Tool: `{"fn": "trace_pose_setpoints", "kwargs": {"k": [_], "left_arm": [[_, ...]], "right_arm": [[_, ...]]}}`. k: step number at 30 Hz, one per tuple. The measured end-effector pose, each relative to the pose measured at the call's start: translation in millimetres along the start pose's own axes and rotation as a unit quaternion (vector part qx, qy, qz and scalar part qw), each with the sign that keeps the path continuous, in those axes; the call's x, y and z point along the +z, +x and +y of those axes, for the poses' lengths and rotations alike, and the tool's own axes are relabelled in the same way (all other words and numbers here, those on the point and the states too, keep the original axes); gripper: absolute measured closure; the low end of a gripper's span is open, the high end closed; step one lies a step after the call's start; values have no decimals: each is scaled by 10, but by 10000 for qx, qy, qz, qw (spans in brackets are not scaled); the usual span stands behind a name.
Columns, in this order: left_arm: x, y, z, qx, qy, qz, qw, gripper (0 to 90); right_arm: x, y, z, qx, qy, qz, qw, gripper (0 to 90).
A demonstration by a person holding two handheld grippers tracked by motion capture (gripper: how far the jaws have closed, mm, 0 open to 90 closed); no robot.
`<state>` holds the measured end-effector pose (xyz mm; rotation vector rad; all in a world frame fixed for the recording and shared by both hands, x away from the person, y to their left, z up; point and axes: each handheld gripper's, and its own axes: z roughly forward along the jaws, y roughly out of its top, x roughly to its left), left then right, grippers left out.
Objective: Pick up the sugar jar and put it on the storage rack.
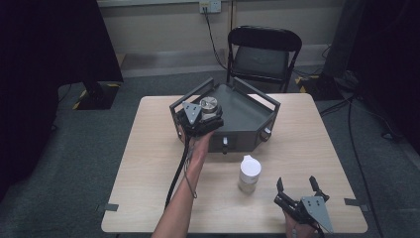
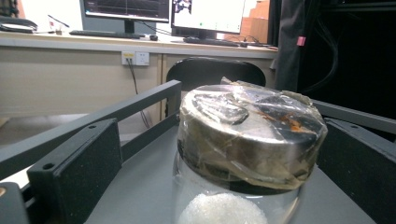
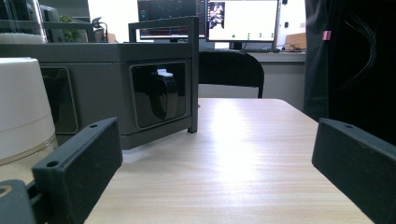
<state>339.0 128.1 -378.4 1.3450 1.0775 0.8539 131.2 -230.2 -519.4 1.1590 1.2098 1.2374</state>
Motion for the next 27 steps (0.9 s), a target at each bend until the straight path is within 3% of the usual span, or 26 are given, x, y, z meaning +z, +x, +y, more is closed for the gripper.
{"fn": "trace_pose_setpoints", "kwargs": {"k": [15,27], "left_arm": [[-214,-41,40,102,-327,-213,9992,0],[-391,1,-40,121,-400,-197,9989,0]], "right_arm": [[0,3,0,-1,0,-9,10000,5],[0,9,0,-3,0,-25,10000,5]]}}
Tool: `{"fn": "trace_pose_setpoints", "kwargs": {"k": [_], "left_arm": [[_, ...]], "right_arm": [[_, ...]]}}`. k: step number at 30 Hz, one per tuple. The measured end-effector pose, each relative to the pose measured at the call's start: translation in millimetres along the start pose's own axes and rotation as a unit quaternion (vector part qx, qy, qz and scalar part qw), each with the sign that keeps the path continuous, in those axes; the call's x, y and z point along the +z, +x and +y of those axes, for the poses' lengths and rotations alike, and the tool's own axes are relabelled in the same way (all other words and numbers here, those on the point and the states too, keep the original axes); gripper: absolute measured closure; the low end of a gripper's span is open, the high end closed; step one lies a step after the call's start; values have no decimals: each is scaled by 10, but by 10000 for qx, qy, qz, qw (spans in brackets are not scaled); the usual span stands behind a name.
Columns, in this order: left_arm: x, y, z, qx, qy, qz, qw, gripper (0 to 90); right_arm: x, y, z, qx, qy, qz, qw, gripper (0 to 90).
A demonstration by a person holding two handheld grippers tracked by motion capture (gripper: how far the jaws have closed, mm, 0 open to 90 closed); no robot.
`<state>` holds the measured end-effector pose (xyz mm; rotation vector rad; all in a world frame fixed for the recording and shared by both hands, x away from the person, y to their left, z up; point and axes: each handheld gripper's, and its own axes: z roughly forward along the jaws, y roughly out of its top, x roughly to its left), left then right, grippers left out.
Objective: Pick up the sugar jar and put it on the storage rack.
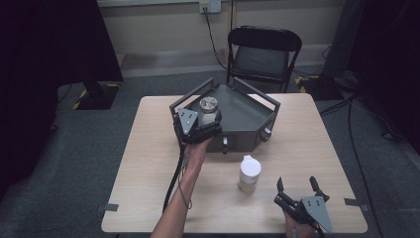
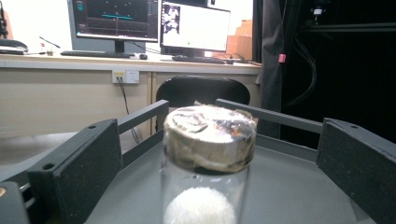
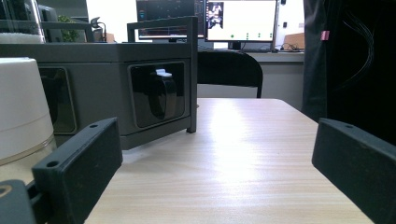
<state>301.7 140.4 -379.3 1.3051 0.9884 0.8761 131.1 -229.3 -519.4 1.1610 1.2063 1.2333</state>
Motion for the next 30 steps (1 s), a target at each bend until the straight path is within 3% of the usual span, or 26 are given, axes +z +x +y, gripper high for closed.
{"fn": "trace_pose_setpoints", "kwargs": {"k": [6,10,15,18,26,30], "left_arm": [[-150,9,-67,-91,-24,-56,9999,0],[-256,-41,-134,41,-99,-48,9999,0],[-400,-53,-190,-32,-140,-88,9999,0],[-492,-62,-237,30,-211,-47,9998,0],[-616,-17,-295,192,-207,-1,9996,0],[-694,-1,-337,143,-247,35,9996,0]], "right_arm": [[0,0,0,-5,-1,-1,10000,5],[0,1,2,-11,6,1,10000,5],[0,3,1,2,3,-5,10000,5],[-1,5,0,3,1,-11,10000,5],[0,15,2,-18,6,-31,10000,5],[0,15,2,-16,6,-33,10000,5]]}}
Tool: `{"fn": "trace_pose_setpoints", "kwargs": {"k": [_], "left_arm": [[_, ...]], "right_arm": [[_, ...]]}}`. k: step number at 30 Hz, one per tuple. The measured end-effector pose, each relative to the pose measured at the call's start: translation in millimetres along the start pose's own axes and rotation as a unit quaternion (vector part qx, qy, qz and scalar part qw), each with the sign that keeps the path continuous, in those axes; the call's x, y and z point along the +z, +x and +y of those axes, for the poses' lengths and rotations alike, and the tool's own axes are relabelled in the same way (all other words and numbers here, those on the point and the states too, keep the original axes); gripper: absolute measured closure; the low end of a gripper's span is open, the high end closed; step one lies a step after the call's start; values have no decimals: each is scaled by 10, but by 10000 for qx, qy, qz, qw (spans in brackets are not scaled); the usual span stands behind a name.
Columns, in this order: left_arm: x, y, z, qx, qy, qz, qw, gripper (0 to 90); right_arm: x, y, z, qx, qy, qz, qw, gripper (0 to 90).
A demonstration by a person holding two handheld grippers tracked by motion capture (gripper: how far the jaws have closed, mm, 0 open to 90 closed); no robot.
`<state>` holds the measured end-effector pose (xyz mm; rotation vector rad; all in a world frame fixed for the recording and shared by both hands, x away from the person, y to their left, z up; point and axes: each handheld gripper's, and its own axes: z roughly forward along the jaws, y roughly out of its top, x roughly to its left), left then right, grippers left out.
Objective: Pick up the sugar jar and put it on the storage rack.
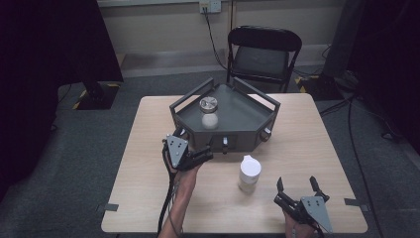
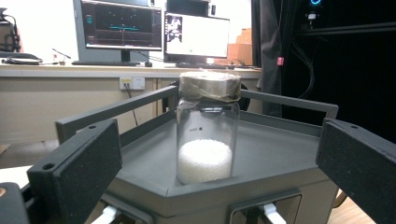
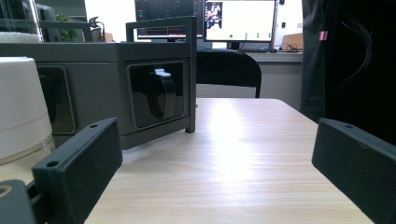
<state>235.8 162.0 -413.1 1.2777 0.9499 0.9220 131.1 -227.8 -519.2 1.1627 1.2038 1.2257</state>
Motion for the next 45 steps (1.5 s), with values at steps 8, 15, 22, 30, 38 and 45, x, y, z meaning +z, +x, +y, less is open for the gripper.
{"fn": "trace_pose_setpoints", "kwargs": {"k": [8,15,22,30,38,45], "left_arm": [[-97,13,-102,1,43,38,10000,0],[-217,-25,-191,22,-5,100,9999,0],[-308,-21,-263,58,21,100,9999,0],[-409,7,-366,4,29,95,10000,0],[-544,-32,-499,36,-29,304,9995,0],[-651,-62,-655,34,36,516,9987,0]], "right_arm": [[0,0,-1,1,-2,0,10000,5],[-1,0,-1,4,-3,-2,10000,5],[-1,2,-1,5,-3,-7,10000,5],[-1,3,-1,4,-2,-10,10000,5],[-1,3,0,7,-1,-11,10000,6],[-1,8,-1,3,-1,-23,10000,5]]}}
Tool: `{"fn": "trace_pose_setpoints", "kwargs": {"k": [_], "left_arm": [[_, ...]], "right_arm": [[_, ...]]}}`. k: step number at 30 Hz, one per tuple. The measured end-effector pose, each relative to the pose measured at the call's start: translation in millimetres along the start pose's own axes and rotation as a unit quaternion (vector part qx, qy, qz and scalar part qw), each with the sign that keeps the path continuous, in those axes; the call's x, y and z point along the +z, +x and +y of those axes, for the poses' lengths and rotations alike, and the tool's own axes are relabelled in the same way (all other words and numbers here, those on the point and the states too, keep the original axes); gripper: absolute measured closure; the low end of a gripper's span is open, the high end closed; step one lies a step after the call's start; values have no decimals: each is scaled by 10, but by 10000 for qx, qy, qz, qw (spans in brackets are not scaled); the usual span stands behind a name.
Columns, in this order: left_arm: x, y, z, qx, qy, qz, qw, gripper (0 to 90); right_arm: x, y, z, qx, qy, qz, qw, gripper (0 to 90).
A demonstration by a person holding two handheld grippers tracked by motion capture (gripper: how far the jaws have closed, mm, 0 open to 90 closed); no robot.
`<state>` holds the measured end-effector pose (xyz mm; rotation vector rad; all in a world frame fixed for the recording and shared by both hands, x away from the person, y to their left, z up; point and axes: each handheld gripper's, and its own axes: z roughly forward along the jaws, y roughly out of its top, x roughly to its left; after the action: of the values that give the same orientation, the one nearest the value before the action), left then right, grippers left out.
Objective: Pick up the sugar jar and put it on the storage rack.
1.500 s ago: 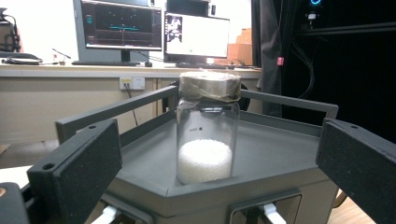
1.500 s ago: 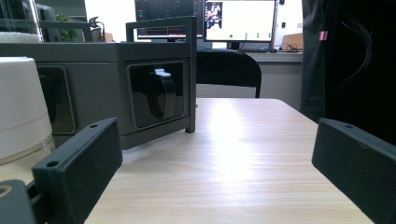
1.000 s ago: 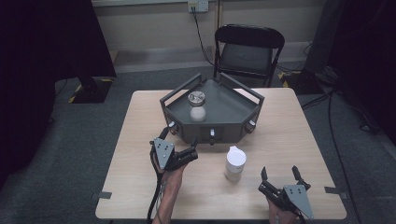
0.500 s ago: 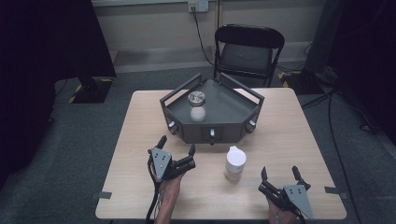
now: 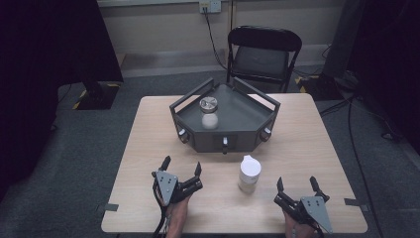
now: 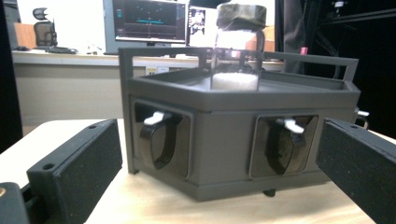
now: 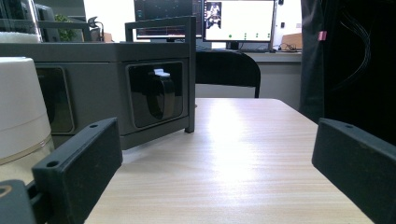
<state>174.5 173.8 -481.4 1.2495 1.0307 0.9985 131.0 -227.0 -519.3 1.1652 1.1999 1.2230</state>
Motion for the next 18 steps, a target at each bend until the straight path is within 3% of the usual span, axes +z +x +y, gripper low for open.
{"fn": "trace_pose_setpoints", "kwargs": {"k": [3,5,11,17,18], "left_arm": [[-35,11,-41,-3,12,32,10000,0],[-54,6,-93,-110,18,92,9999,0],[-85,-14,-199,-5,118,162,9998,0],[-141,17,-260,-95,148,207,9996,0],[-148,7,-266,-1,166,252,9995,0]], "right_arm": [[0,1,1,-2,2,-2,10000,5],[1,2,1,-6,4,-3,10000,5],[0,3,0,-3,1,-7,10000,5],[0,4,1,-7,4,-8,10000,5],[1,4,1,-9,4,-8,10000,5]]}}
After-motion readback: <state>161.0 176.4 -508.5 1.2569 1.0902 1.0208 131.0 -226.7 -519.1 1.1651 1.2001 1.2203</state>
